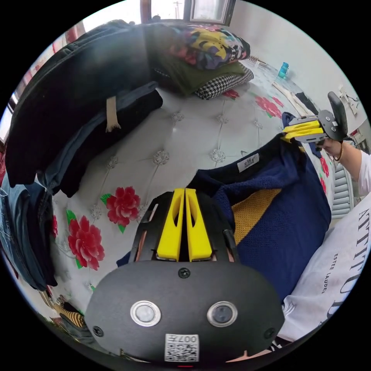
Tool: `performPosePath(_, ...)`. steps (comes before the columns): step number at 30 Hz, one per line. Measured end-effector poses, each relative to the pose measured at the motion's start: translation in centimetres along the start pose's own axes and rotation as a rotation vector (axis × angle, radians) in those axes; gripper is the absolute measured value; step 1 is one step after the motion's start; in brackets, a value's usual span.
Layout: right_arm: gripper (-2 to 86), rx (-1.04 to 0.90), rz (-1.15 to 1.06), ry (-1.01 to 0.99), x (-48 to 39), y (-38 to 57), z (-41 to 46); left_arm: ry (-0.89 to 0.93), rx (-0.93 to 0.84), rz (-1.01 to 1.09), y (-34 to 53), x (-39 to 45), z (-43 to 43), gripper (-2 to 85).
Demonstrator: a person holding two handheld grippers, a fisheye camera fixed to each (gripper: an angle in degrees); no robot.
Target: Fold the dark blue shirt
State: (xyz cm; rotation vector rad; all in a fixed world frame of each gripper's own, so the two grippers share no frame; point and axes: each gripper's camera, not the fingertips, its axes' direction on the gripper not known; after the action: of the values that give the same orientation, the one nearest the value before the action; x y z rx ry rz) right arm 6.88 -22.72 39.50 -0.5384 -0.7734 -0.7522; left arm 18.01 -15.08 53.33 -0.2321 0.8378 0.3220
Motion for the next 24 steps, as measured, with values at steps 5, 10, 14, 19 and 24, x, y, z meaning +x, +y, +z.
performPosePath(5, 1.1, 0.104, 0.101, -0.039, 8.0, -7.3, -1.0, -0.103, 0.145, -0.119, -4.5, -5.9, -3.0, -0.9)
performPosePath(10, 3.2, 0.079, 0.274, -0.237, 11.6, -10.0, 3.3, -0.041, 0.003, -0.317, -7.5, -11.5, 2.1, -0.8)
performPosePath(14, 4.9, 0.226, 0.366, -0.235, 12.1, -6.8, 1.1, -0.033, 0.034, -0.363, -7.5, -12.8, 1.6, 0.2)
performPosePath(19, 6.1, 0.289, 0.55, -0.163, 13.3, 0.8, -2.4, -0.081, 0.078, -0.411, -7.4, -14.6, -1.3, 3.7)
performPosePath(24, 7.2, 0.107, 0.8, 0.102, 11.9, 11.3, -4.0, -0.1, 0.18, -0.493, -5.5, -15.6, -6.5, 4.2)
